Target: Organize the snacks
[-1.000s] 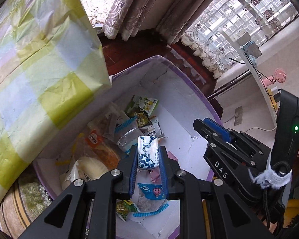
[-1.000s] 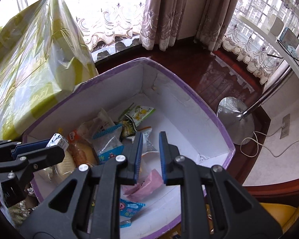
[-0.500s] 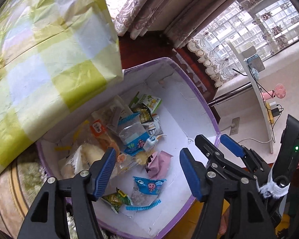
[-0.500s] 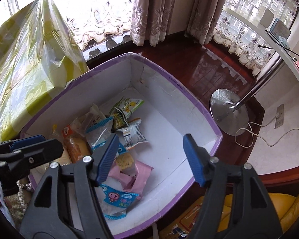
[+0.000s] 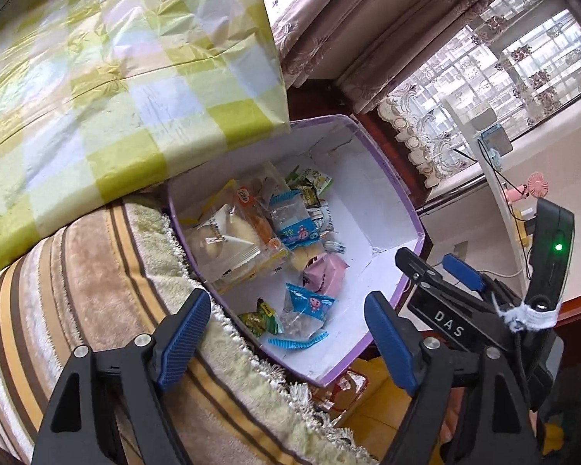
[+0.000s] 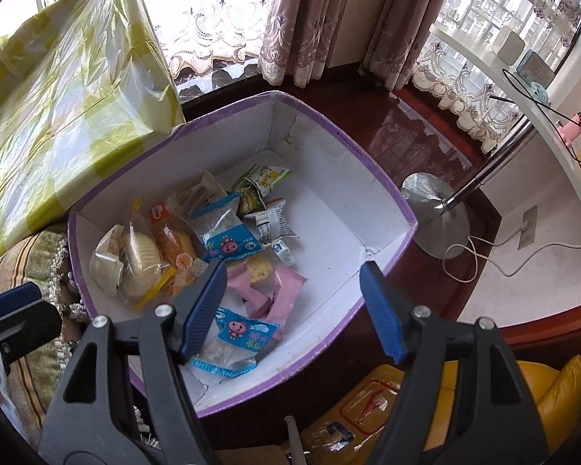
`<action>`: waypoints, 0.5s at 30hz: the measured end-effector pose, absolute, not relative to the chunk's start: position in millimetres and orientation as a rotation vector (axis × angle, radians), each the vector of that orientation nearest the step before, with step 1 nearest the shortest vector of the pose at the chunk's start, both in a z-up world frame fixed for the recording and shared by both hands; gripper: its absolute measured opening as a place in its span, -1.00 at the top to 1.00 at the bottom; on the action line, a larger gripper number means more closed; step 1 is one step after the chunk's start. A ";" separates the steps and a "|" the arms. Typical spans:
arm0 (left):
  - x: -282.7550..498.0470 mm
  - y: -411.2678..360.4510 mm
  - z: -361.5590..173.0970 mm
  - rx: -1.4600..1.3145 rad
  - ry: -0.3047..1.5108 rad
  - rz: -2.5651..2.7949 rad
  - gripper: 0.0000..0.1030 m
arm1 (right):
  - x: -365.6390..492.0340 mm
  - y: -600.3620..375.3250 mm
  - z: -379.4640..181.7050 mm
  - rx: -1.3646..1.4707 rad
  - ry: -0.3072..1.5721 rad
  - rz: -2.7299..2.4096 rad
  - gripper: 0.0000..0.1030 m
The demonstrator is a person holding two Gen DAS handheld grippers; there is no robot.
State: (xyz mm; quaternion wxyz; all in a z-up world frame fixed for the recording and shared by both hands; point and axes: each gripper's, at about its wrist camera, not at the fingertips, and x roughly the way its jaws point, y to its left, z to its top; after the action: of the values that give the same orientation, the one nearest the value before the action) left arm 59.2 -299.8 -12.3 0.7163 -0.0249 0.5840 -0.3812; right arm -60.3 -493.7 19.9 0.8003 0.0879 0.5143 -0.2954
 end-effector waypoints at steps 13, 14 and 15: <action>47.4 -307.7 -20.6 0.031 1.261 -0.823 -0.67 | -68.6 -485.5 22.5 0.174 1.078 -0.623 -0.48; 47.7 -307.4 -20.7 0.027 1.263 -0.823 -0.67 | -68.8 -486.2 21.8 0.176 1.080 -0.624 -0.48; 48.2 -306.4 -20.9 0.022 1.266 -0.825 -0.67 | -68.9 -487.3 21.5 0.178 1.081 -0.624 -0.48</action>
State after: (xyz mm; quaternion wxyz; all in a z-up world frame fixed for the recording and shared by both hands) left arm 48.2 -306.4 -20.9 0.7281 0.0098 0.5743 -0.3742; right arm -68.9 -487.3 21.5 0.8076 0.0834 0.5056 -0.2918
